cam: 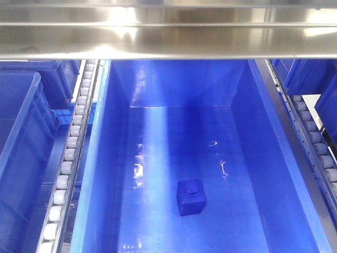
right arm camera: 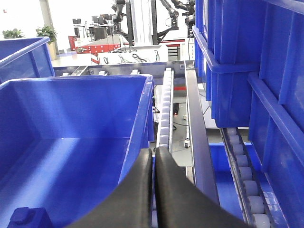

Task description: Pour parts from conveyor to right shelf

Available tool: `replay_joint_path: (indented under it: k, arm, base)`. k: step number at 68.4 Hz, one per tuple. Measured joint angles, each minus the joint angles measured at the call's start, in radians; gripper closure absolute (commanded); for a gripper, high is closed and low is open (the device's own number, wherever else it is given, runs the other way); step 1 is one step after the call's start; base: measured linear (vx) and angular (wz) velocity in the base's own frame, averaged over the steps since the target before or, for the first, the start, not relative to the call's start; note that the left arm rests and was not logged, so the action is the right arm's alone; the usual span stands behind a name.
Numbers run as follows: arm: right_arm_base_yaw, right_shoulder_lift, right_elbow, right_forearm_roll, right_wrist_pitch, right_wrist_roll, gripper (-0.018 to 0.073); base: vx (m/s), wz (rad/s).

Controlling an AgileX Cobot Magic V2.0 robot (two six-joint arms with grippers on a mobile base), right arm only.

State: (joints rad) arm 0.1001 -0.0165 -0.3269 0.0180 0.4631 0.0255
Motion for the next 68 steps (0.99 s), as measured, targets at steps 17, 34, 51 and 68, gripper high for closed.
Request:
replay_joint_path:
  k: [17,34,51,68]
  arm:
    - [0.0,0.0,0.0,-0.018,-0.005,-0.002,0.0568]
    - [0.0,0.0,0.141,-0.077,-0.21,-0.002,0.0568]
    - [0.0,0.0,0.317,-0.079,-0.397,-0.002,0.0568]
    - [0.0,0.0,0.355,-0.058,-0.492,-0.003,0.0568]
  base:
    - [0.0,0.0]
    - [0.0,0.0]
    - [0.0,0.0]
    - [0.0,0.0]
